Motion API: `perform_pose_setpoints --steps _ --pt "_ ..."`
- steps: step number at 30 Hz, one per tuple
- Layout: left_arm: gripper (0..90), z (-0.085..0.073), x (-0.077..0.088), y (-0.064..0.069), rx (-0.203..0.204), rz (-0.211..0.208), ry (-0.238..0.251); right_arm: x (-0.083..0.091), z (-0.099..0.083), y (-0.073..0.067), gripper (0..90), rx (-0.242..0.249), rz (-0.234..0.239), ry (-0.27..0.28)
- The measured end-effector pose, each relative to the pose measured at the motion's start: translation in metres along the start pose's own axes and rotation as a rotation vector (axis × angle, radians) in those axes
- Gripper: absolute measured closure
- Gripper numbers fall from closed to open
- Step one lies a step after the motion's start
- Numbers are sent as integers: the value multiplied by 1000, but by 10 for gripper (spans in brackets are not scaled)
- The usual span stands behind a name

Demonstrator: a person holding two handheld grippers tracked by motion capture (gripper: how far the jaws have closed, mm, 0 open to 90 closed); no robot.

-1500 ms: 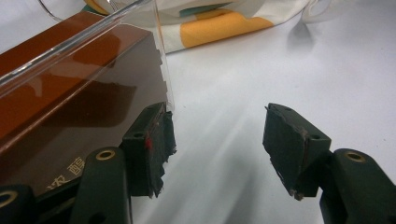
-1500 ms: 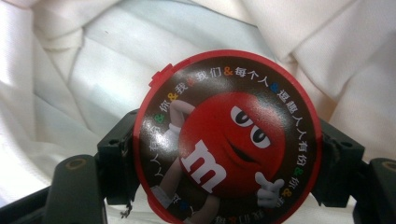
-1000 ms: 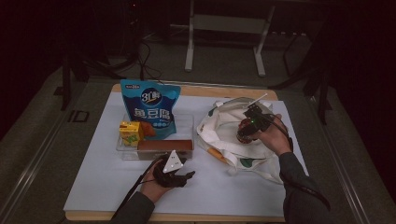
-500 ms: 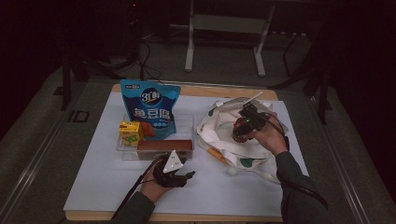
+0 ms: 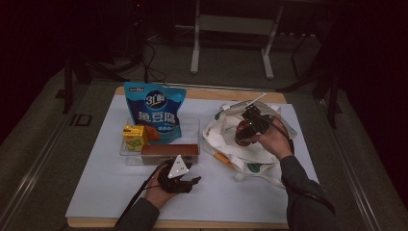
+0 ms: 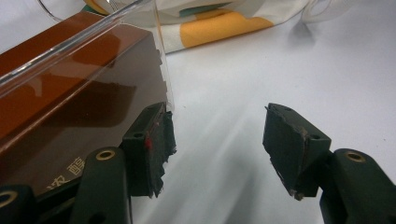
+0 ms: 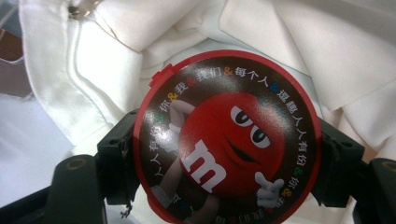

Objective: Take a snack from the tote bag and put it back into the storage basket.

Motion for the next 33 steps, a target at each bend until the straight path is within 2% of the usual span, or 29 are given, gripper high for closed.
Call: perform_pose_setpoints --steps 33 --pt "406 0 0 0 -2 1 -3 4 24 -22 257 27 20 14"
Point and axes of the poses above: each handheld gripper's, and its own axes: x roughly backward along the jaws, z roughly out of its top, y roughly to its right, the point moved 9 cm from there along -x, roughly forward along the jaws, and after that the axes turned 9 degrees about x, right-handed, at the moved point
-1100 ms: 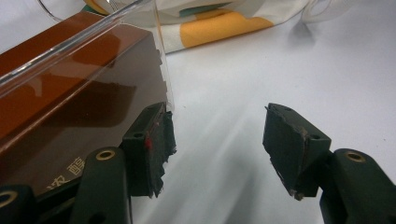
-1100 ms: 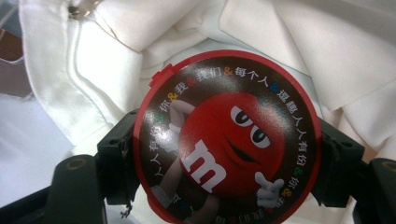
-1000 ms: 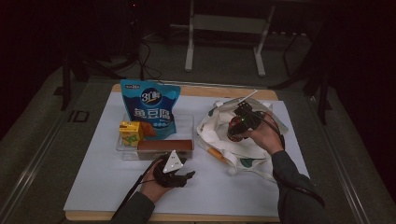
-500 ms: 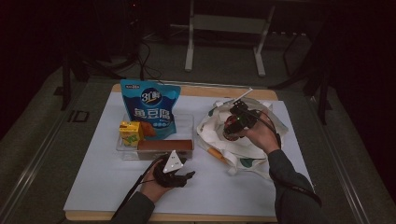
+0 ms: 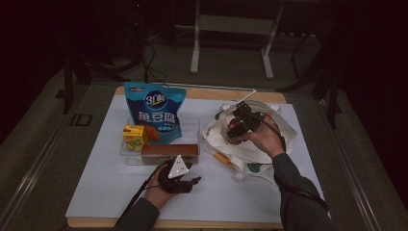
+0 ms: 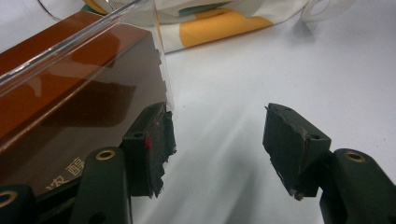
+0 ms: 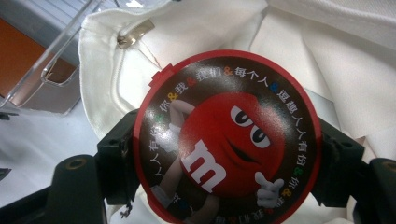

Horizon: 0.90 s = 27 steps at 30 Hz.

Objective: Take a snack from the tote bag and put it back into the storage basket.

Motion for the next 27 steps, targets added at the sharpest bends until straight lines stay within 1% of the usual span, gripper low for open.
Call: perform_pose_setpoints --steps 17,21,27 --pt "406 0 0 0 0 -1 0 1 9 -9 257 -3 9 13" --pt "406 0 0 0 0 0 0 1 12 -12 257 9 13 25" --pt "406 0 0 0 -1 0 1 3 16 -17 257 13 19 30"
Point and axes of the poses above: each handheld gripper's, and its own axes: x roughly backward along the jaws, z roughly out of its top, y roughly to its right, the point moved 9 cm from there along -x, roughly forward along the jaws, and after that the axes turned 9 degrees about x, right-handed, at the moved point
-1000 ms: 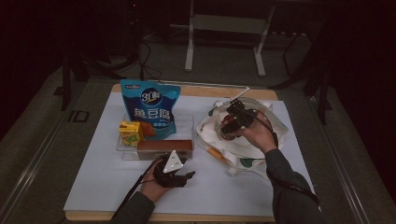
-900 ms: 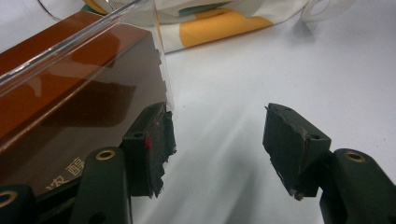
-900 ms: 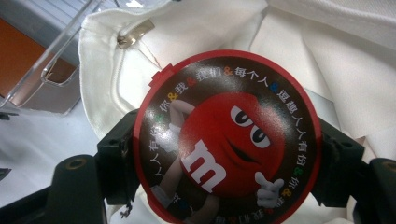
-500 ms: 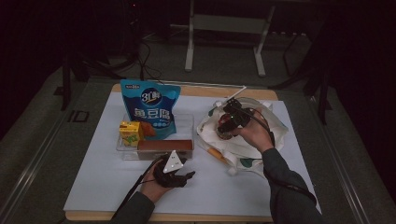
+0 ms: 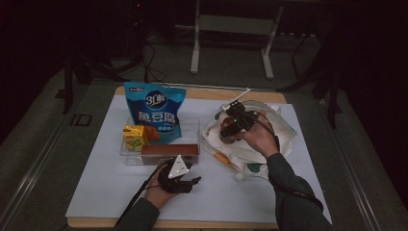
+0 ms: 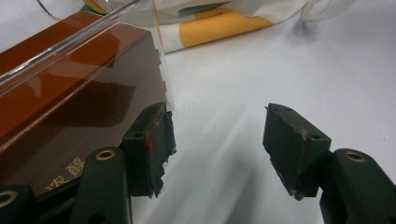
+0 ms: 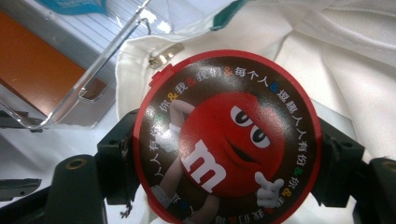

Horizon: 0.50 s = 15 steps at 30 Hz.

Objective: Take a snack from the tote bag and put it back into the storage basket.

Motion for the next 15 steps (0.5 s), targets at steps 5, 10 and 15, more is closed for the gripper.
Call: perform_pose_setpoints --steps 5,10,15 --pt "406 0 0 0 0 -1 0 0 3 -4 257 12 3 3" --pt "406 0 0 0 2 -1 -1 1 7 -9 257 15 9 6" --pt "406 0 0 0 0 -1 -1 2 10 -12 257 19 13 9"
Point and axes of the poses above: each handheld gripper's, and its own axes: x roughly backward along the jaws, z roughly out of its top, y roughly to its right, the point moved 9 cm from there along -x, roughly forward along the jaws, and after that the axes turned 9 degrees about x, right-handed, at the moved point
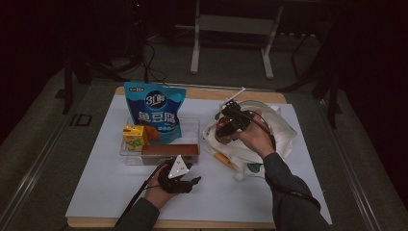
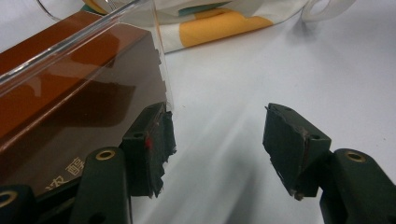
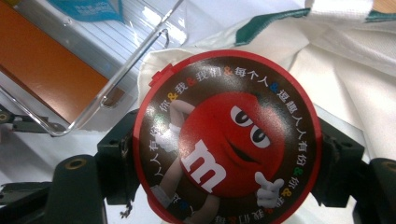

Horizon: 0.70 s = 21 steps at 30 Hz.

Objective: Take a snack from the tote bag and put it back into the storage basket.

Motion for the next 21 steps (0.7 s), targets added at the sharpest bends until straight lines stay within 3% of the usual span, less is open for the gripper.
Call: perform_pose_setpoints --steps 21 --pt "406 0 0 0 1 -1 0 -2 17 -17 257 20 12 9"
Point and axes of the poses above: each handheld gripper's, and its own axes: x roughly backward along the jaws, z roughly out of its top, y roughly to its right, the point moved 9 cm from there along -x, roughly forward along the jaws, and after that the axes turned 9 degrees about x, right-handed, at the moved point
